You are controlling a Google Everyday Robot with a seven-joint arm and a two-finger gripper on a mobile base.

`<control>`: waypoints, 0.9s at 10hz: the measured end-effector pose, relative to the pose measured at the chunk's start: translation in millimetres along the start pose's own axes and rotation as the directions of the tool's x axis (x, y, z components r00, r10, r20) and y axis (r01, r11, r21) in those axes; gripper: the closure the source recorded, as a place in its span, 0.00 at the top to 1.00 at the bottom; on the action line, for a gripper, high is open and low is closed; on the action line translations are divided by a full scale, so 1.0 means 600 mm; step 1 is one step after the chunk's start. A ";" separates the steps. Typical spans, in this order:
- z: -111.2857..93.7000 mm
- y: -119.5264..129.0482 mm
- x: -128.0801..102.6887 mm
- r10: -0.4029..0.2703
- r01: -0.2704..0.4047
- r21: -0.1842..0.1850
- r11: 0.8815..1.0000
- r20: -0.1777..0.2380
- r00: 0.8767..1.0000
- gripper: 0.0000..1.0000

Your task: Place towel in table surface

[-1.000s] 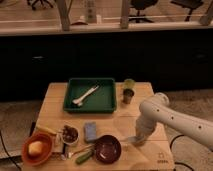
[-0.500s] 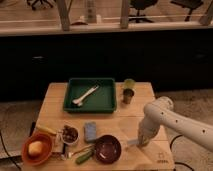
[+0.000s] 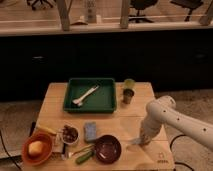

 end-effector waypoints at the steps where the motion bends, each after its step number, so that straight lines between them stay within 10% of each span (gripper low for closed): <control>1: 0.000 -0.001 0.001 -0.002 0.002 0.000 1.000 0.001 1.000 0.78; 9: -0.008 -0.012 0.006 -0.029 0.029 -0.022 0.999 0.000 1.000 0.80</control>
